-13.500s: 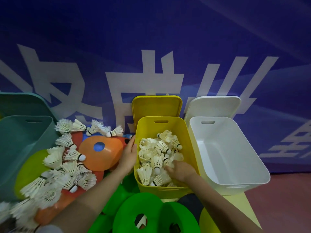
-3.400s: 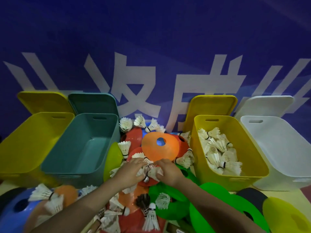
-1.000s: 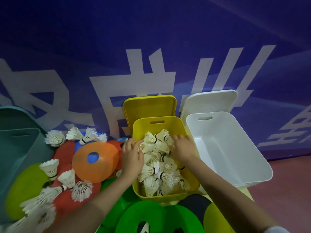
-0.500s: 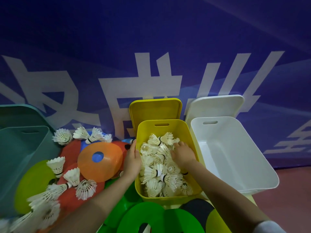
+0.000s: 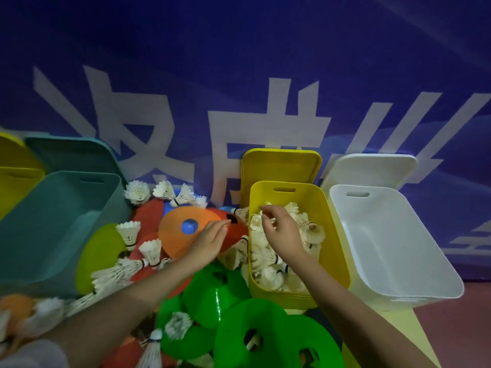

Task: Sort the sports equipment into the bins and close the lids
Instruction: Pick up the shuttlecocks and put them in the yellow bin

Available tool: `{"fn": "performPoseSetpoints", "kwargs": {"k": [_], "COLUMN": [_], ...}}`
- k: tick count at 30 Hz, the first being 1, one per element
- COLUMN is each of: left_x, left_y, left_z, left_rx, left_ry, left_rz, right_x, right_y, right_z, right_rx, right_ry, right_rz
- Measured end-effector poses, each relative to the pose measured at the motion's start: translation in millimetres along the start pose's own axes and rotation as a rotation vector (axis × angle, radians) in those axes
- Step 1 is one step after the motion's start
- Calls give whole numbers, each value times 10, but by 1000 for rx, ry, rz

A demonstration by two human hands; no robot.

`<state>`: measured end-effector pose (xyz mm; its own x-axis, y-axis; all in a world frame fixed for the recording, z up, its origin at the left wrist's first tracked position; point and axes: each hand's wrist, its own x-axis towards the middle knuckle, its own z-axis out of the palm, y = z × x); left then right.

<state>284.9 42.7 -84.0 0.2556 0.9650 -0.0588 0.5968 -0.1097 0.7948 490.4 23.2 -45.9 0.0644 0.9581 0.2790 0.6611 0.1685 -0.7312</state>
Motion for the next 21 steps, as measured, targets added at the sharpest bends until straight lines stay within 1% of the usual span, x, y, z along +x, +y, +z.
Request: {"fn": "performPoseSetpoints", "kwargs": {"k": [2,5,7,8,10,13,16,19,21], "left_x": [-64,-178,-260,-296,-346,-343,-276,-191,-149], "left_y": [-259,-664,-911,-1031,-1240,-1486,-1599,-1701,-1783], "left_z": [-309,-719,-929,-1005,-1112,-1191,-1226,-1227,-1203], "left_rx": [75,181,239,262,278,301,292,273,286], "left_ry": [60,168,207,202,167,82,-7,-76,-119], "left_rz": [17,3,-56,-100,-186,-249,-250,-192,-173], "right_x": [32,32,-41,-105,-264,-488,-632,-697,-690], "right_y": [-233,-508,-641,-672,-714,-763,-815,-866,-877], "right_z": [220,646,950,1112,1426,1827,2141,2402,2527], "right_rx": [33,53,15,-19,-94,-221,-371,-427,-475], "right_ry": [-29,-122,-235,-305,-430,-542,-521,-473,-483], "right_rz": [-21,4,40,54,48,46,30,53,82]}}
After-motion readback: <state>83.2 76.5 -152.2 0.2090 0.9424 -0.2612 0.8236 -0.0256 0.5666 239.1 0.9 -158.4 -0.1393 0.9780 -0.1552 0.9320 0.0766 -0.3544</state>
